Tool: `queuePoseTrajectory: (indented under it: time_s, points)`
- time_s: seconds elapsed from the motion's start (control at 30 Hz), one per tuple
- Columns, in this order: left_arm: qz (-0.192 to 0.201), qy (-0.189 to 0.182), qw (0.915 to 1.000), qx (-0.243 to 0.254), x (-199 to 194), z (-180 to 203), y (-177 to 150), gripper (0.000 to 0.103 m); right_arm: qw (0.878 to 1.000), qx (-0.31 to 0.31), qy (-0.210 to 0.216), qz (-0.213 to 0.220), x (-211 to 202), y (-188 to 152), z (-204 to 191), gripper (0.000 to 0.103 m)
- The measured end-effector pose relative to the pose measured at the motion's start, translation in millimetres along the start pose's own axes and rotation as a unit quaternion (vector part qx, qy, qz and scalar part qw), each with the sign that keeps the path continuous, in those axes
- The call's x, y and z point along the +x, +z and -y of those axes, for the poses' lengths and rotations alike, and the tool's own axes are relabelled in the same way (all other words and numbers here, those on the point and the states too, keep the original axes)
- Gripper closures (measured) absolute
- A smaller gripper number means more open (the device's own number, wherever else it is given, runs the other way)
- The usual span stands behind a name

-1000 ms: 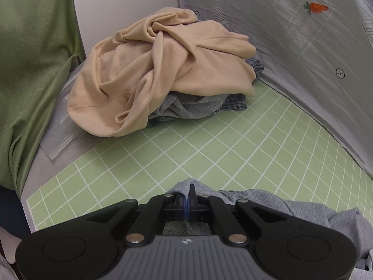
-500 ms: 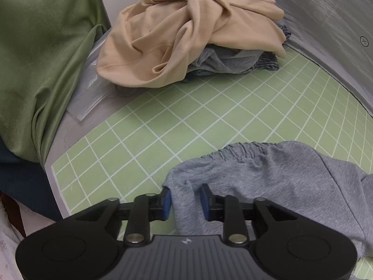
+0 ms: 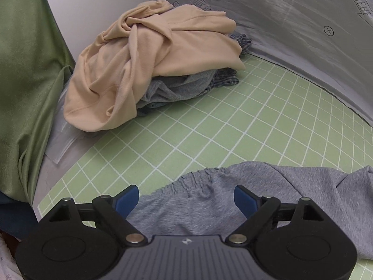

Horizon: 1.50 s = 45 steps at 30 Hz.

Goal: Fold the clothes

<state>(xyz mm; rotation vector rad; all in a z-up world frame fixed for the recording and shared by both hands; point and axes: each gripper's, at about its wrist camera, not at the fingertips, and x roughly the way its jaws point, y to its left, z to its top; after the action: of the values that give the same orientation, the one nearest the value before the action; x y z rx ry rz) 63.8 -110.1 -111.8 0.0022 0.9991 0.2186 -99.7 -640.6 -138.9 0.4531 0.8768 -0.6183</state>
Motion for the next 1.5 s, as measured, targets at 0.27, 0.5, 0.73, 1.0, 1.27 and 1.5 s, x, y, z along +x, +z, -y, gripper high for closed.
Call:
queuePoseTrajectory:
  time_s: [0.27,0.5,0.73,1.0,1.27,1.5]
  points:
    - [-0.060,-0.032,0.9972,0.033,35.4,39.7,-19.7,0.014,0.994,-0.084,0.068,-0.035,26.6,-11.9,-71.3,0.022]
    - [-0.085,-0.025,0.9955,0.034,50.1,48.1,-25.3,0.012,0.987,-0.131,0.077,-0.048,28.6,-12.2,-83.4,0.092]
    - [-0.092,-0.033,0.9952,0.011,56.0,40.8,-26.0,0.006,0.991,-0.112,0.049,0.045,-22.8,12.3,-44.6,0.099]
    - [-0.092,-0.035,0.9951,0.004,58.1,39.4,-27.3,0.004,0.970,-0.036,-0.176,0.165,-65.2,60.8,68.1,0.099]
    - [-0.080,-0.044,0.9958,0.011,41.5,44.6,-16.4,0.005,0.983,0.052,-0.136,0.108,-47.3,50.6,90.3,0.045]
    - [-0.034,-0.089,0.9935,0.062,32.3,72.8,14.2,0.005,0.996,0.064,-0.040,0.035,7.9,38.4,35.6,0.028]
